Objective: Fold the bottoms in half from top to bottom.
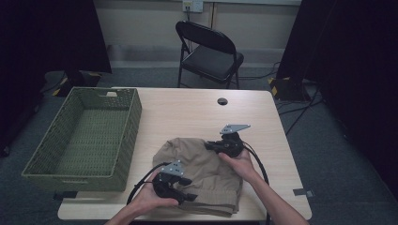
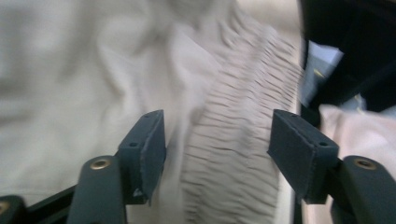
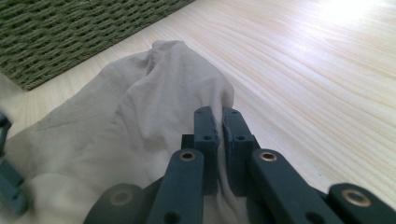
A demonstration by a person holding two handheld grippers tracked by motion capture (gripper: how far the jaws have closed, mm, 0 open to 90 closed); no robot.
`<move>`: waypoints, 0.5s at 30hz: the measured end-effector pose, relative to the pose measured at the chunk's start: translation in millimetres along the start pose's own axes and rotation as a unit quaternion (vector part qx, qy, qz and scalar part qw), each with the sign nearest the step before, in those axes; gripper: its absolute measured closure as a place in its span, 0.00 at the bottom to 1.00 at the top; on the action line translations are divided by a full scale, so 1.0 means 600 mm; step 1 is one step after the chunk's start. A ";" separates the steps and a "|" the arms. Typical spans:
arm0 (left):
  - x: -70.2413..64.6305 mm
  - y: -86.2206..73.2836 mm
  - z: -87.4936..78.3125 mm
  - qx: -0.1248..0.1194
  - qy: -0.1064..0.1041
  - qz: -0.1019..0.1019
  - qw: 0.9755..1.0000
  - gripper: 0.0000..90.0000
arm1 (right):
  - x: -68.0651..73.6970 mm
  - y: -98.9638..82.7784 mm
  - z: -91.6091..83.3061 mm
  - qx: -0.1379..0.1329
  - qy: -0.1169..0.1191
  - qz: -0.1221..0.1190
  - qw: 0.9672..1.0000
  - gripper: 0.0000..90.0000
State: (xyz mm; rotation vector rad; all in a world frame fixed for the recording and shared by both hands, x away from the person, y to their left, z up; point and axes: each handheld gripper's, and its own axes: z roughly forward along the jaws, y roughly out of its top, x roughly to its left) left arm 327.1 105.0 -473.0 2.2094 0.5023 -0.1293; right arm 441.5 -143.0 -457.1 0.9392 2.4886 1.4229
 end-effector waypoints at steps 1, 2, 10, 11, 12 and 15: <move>0.000 -0.001 0.004 0.004 0.006 -0.002 1.000 0.40 | -0.002 0.000 0.000 0.000 -0.001 0.002 1.000 0.96; 0.001 -0.002 0.009 0.010 0.018 -0.003 1.000 0.40 | -0.004 -0.001 0.001 -0.001 -0.001 0.004 1.000 0.96; 0.013 -0.003 0.035 0.010 0.046 -0.005 0.999 0.41 | 0.002 0.016 -0.015 -0.028 0.001 0.001 1.000 0.96; 0.015 -0.003 0.036 0.008 0.049 -0.007 0.999 0.41 | 0.003 0.019 -0.019 -0.034 0.002 0.001 0.999 0.96; 0.018 -0.002 0.036 0.008 0.054 -0.007 0.998 0.41 | 0.004 0.021 -0.022 -0.037 0.004 0.001 0.999 0.96; 0.026 0.002 0.036 0.005 0.068 -0.008 0.998 0.41 | 0.012 0.028 -0.032 -0.049 0.010 -0.004 0.999 0.96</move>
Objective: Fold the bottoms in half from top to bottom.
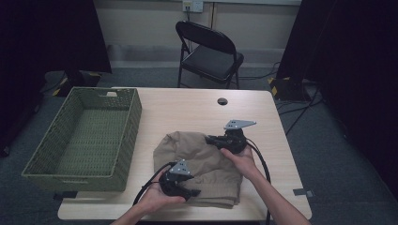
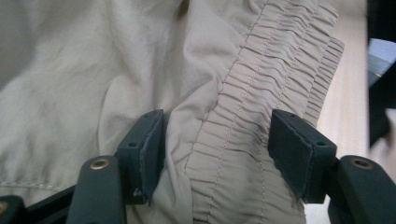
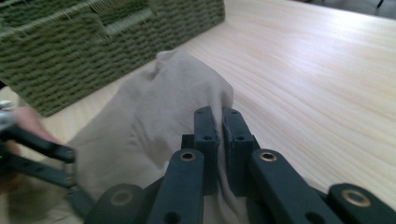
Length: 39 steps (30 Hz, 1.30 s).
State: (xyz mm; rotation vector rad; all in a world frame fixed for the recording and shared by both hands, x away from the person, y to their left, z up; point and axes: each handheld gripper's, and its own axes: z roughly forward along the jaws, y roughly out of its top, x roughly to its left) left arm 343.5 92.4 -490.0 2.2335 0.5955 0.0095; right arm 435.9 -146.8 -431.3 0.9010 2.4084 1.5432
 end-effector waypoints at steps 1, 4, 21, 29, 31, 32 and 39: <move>0.001 0.001 0.000 0.000 0.001 0.000 1.000 0.41 | 0.004 0.002 -0.002 -0.002 0.002 -0.004 1.000 0.96; 0.004 0.001 0.000 -0.003 0.006 -0.003 1.000 0.41 | 0.016 0.004 -0.007 -0.004 0.012 -0.011 1.000 0.96; 0.028 0.011 0.002 -0.018 0.013 -0.031 0.999 0.42 | 0.041 -0.001 -0.016 -0.002 0.033 -0.019 0.999 0.96; 0.018 0.017 -0.039 -0.041 0.005 -0.029 0.999 0.40 | 0.022 -0.004 -0.009 0.002 0.026 -0.007 1.000 0.97; 0.015 0.015 -0.054 -0.047 0.000 -0.029 0.998 0.40 | 0.019 -0.004 -0.009 0.002 0.024 -0.006 1.000 0.96; 0.015 0.013 -0.060 -0.047 -0.001 -0.028 0.998 0.40 | 0.018 -0.004 -0.010 0.003 0.022 -0.005 1.000 0.97; 0.023 -0.007 -0.059 -0.012 0.003 -0.033 0.999 0.38 | 0.006 -0.006 -0.011 0.001 0.012 0.004 1.000 0.96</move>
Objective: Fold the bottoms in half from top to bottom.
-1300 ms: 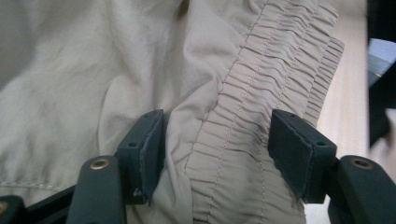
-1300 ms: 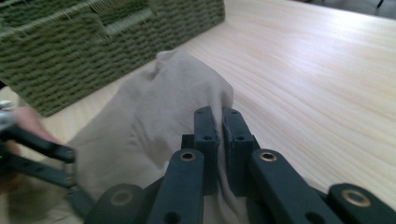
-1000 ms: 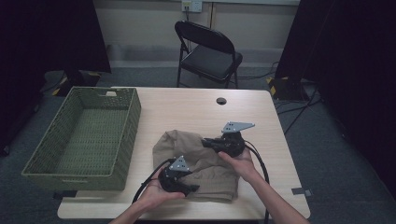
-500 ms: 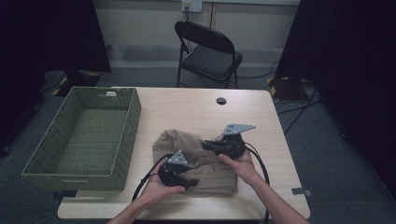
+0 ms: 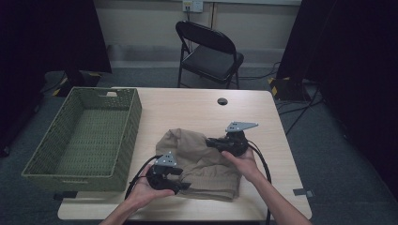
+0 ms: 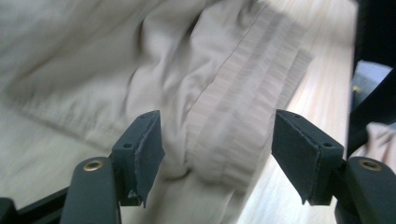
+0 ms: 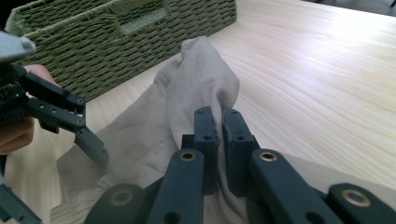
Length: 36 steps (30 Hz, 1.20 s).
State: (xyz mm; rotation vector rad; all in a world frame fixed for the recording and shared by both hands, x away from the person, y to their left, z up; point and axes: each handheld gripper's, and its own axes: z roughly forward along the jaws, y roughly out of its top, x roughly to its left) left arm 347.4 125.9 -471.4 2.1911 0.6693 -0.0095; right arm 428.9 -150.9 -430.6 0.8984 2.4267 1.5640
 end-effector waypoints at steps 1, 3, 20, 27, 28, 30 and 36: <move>0.001 -0.001 0.003 0.006 -0.003 0.000 1.000 0.38 | -0.002 0.000 0.000 0.000 -0.001 0.002 1.000 0.96; -0.003 -0.003 0.016 0.027 -0.002 0.009 1.000 0.40 | -0.004 -0.001 0.000 0.000 -0.004 0.004 1.000 0.97; -0.007 0.012 0.068 0.004 0.045 0.003 0.999 0.47 | 0.009 0.026 -0.013 -0.019 -0.006 -0.017 1.000 0.97; 0.000 0.009 0.068 0.006 0.053 0.001 0.999 0.51 | 0.037 0.011 -0.038 -0.010 0.009 -0.030 0.999 0.97; 0.001 0.009 0.067 0.006 0.053 0.000 0.999 0.52 | 0.040 0.005 -0.042 -0.009 0.011 -0.028 1.000 0.96; 0.001 0.009 0.068 0.004 0.054 0.002 0.999 0.53 | 0.044 -0.003 -0.045 -0.006 0.015 -0.025 1.000 0.96; 0.000 0.008 0.068 0.003 0.056 0.000 0.998 0.53 | 0.068 -0.026 -0.043 0.021 0.022 -0.032 0.999 0.96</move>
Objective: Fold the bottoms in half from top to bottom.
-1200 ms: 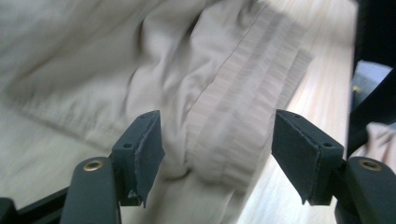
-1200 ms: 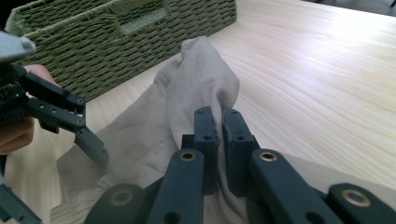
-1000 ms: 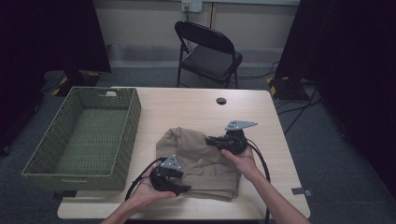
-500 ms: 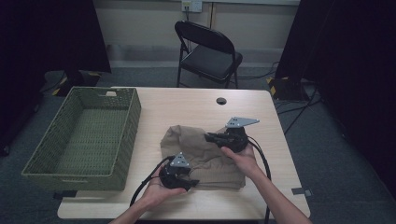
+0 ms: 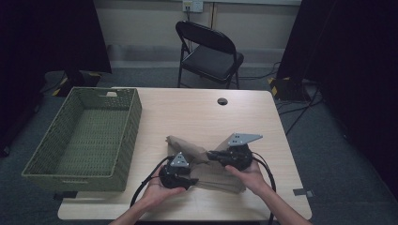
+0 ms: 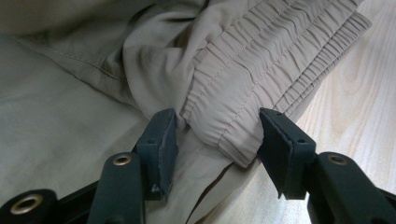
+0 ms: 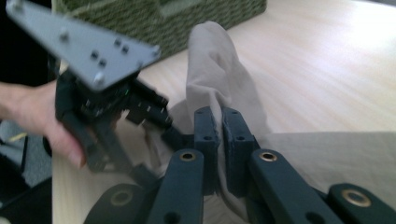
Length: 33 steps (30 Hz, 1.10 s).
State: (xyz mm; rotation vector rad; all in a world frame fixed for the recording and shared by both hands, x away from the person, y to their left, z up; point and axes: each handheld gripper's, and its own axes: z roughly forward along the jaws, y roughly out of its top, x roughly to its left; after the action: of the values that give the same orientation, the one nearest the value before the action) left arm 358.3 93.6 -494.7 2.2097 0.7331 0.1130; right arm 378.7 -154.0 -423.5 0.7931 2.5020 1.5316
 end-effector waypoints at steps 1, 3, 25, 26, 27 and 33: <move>0.000 0.000 0.000 -0.001 0.002 0.002 1.000 0.53 | 0.005 -0.006 0.002 0.004 -0.001 0.000 1.000 0.96; -0.001 -0.001 0.000 -0.002 0.003 0.003 1.000 0.53 | 0.011 -0.015 0.004 0.014 -0.001 -0.001 1.000 0.96; -0.002 -0.003 -0.007 0.008 0.001 -0.005 1.000 0.59 | 0.028 -0.097 0.042 0.087 -0.015 0.023 0.996 0.96; -0.004 -0.004 -0.010 0.006 -0.002 -0.006 1.000 0.61 | 0.026 -0.098 0.042 0.087 -0.010 0.021 0.996 0.96; -0.005 -0.003 -0.014 0.003 0.001 -0.004 1.000 0.62 | 0.021 -0.097 0.043 0.086 -0.009 0.019 0.996 0.96; -0.004 0.003 -0.049 -0.045 0.000 -0.013 0.999 0.66 | -0.004 -0.094 0.047 0.078 -0.018 -0.002 0.997 0.96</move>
State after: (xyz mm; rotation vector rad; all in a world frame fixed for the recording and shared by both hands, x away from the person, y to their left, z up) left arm 348.5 111.0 -472.6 2.1135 0.7411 0.1299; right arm 369.2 -152.5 -485.7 0.8270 2.6201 1.3209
